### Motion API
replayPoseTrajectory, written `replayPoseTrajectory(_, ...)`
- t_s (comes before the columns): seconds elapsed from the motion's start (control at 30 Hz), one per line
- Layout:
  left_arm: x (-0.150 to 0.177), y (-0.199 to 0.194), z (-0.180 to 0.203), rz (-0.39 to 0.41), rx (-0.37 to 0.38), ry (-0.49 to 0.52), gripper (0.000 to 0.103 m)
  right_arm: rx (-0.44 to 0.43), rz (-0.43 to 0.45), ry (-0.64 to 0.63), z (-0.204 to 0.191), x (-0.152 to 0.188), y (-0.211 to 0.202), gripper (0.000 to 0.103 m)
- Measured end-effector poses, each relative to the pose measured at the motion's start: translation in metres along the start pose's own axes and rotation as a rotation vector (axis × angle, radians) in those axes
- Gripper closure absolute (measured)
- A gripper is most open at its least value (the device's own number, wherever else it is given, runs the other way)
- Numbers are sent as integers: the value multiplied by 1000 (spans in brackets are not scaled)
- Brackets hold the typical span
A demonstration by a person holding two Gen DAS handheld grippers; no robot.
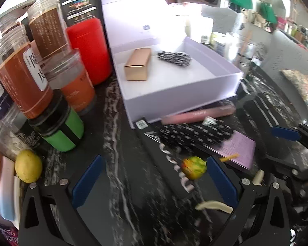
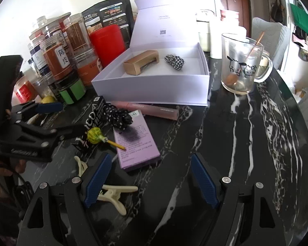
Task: Organize rigid objects
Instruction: 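Withdraw both tools from the white box toward the polka-dot scrunchie, then grasp the black polka-dot scrunchie with the right tool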
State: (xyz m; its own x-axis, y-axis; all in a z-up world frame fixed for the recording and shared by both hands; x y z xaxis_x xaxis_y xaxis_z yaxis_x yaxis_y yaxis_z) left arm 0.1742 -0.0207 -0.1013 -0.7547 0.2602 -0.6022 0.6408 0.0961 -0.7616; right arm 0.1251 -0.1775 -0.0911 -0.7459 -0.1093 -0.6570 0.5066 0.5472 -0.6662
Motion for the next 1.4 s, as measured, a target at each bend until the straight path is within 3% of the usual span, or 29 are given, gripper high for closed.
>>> replayPoseTrajectory(0.23, -4, 29, -11, -24, -126, 3, 0, 2, -8, 1, 3, -5, 7, 22)
replayPoseTrajectory(0.63, 0, 33, -41, -46, -149, -66, 0, -2, -15, 2, 6, -8, 10, 22)
replayPoseTrajectory(0.77, 1, 38, -53, -53, -198, -79, 0, -11, -22, 1, 5, -9, 14, 22)
replayPoseTrajectory(1.03, 8, 45, -54, -74, -175, -82, 0, -2, -21, -11, 3, -11, 14, 22)
replayPoseTrajectory(1.3, 17, 46, -39, -81, -85, -93, 2, 0, -27, -9, 6, -9, 16, 22)
replayPoseTrajectory(1.37, 19, 45, -36, -79, -67, -97, 20, 0, -31, -12, 6, -8, 17, 22)
replayPoseTrajectory(1.4, 20, 46, -35, -86, -65, -98, 25, -1, -32, -14, 6, -8, 18, 22)
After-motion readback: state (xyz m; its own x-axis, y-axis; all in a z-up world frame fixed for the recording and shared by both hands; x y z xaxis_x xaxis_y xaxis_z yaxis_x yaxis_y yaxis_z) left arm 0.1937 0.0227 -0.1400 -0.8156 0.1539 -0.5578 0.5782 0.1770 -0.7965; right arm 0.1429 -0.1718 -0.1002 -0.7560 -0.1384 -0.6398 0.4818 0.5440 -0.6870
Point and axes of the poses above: each gripper's, at about its wrist camera, not at the fingertips, and y roughly the way its jaws point, z to its right, x to its underside, the point moved 8 cm from there along y, roughly the way its jaws point, and after that the axes turned 14 degrees about -x, right-handed, at the moved point
